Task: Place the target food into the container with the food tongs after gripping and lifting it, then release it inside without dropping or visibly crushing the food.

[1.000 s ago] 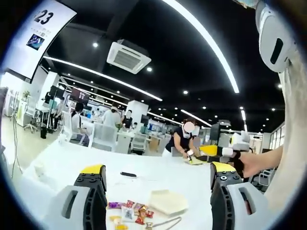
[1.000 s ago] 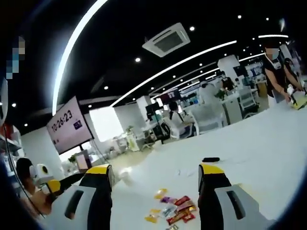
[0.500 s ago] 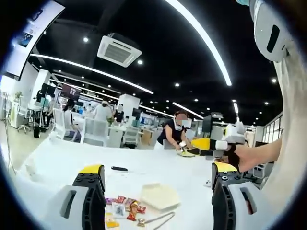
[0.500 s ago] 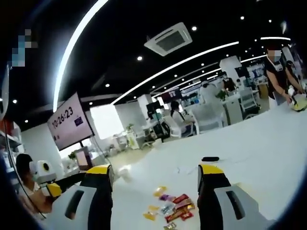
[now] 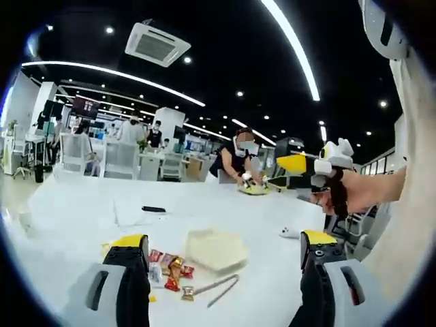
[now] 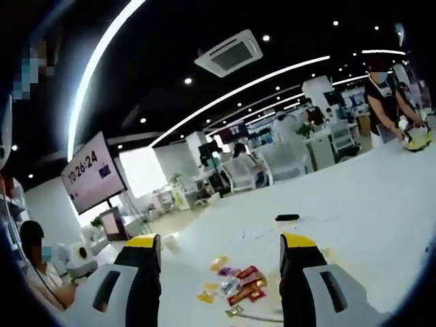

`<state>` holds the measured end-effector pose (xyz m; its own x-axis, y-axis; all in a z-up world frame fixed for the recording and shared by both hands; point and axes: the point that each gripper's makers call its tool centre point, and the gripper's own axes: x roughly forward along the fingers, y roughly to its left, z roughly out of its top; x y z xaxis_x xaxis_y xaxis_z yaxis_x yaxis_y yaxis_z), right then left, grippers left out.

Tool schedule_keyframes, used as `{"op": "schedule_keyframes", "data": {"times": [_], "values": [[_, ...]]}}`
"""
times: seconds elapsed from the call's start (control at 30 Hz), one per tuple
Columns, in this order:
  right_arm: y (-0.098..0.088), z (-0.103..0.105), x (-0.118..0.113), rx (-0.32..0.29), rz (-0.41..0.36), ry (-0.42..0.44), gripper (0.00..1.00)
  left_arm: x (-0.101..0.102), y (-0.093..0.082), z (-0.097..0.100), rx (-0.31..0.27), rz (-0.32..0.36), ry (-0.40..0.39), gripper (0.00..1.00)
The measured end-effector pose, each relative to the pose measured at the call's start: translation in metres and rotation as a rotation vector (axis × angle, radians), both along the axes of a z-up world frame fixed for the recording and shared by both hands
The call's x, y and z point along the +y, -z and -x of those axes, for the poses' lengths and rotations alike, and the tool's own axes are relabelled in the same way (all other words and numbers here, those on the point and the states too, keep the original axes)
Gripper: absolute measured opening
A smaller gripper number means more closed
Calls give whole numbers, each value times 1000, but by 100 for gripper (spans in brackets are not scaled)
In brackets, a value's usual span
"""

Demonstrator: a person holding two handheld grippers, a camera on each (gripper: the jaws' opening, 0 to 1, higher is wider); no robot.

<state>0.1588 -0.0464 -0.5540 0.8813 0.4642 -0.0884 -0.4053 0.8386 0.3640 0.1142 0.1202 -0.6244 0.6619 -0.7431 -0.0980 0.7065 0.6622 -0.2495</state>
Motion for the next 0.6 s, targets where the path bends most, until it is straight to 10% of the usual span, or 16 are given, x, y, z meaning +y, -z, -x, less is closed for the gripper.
{"op": "schedule_keyframes", "data": {"times": [0.37,0.6], "values": [[12,10,-8,41,-6,17,70,-15,67,5,140,31,25,81],[16,14,-16,60,-3,31,69,-19,78,9,168,23,51,74]]}}
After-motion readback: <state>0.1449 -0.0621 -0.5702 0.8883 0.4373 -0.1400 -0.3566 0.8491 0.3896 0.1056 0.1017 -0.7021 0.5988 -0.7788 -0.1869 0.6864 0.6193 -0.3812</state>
